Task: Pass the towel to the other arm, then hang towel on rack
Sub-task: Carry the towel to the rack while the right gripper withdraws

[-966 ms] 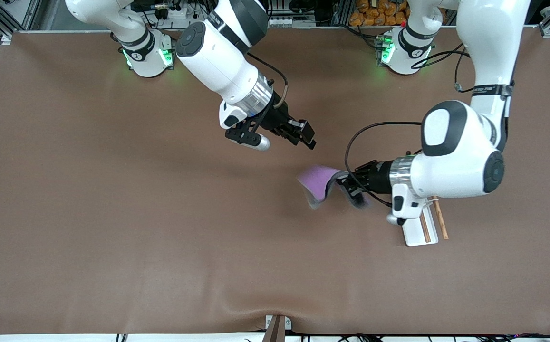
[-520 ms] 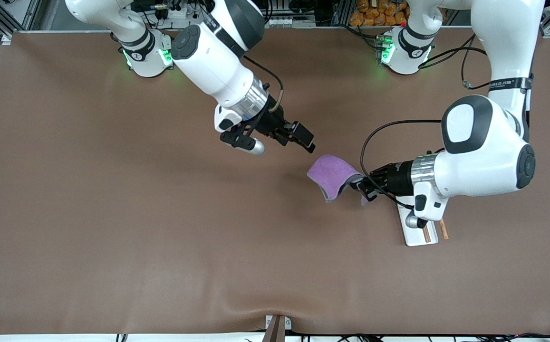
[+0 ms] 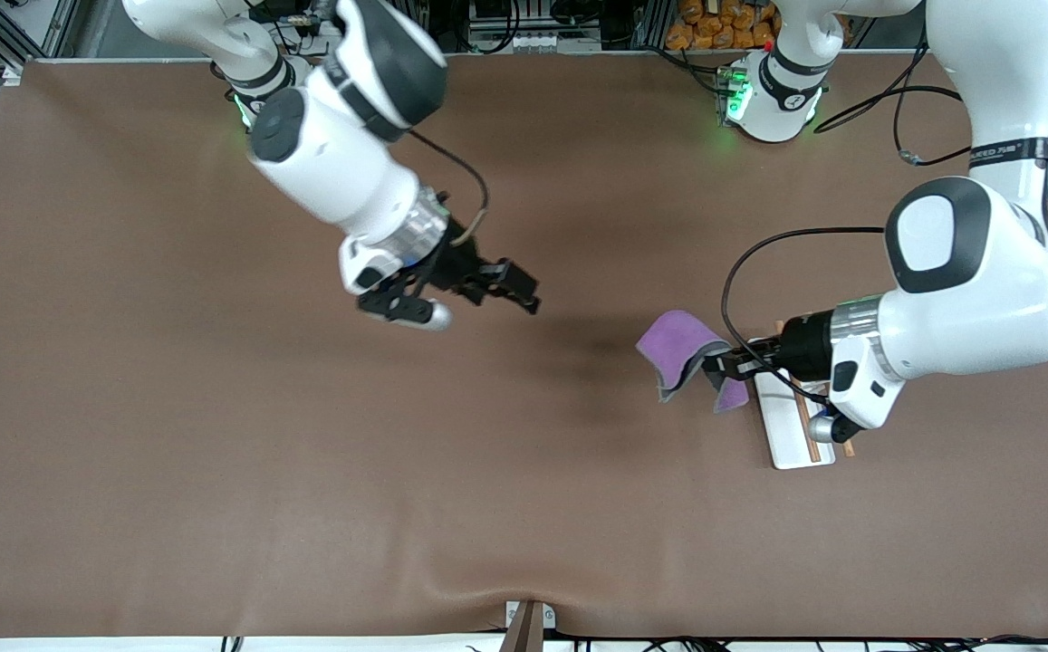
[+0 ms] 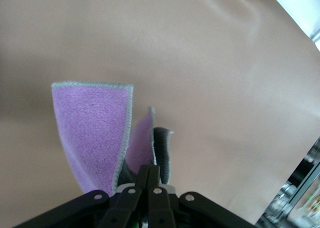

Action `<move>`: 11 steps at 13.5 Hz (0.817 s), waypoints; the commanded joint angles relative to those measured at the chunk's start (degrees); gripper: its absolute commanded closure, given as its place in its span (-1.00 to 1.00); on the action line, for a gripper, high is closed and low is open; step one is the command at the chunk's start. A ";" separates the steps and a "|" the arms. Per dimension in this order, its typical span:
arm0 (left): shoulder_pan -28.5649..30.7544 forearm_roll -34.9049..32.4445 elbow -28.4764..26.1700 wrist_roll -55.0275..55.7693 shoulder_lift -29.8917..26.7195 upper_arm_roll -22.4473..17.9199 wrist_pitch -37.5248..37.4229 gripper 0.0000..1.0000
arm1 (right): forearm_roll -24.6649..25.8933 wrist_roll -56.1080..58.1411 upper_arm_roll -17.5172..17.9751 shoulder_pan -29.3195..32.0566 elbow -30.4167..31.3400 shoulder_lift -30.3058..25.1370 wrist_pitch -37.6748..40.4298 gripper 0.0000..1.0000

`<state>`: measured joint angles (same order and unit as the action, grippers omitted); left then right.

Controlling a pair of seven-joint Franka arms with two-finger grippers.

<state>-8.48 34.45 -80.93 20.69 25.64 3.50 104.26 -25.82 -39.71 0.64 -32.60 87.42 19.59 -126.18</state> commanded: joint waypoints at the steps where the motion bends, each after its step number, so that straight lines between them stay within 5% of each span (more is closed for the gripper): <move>1: 2.06 -1.66 -0.37 -10.27 -0.85 0.10 -0.46 1.00 | 3.55 9.01 0.68 6.03 0.82 -3.24 8.89 -1.00; 4: 2.76 -11.40 -0.29 -16.20 -1.90 0.28 -0.81 1.00 | 14.80 16.48 0.85 12.19 0.74 -5.52 20.24 -1.00; 11: 10.32 -12.12 -0.46 -10.78 -3.05 0.10 -9.77 1.00 | 22.91 38.98 0.85 28.98 3.46 -16.33 37.65 -1.00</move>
<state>0.89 23.51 -80.90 6.81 23.57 3.27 96.54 -5.07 -5.57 0.21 -7.71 87.81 8.03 -90.40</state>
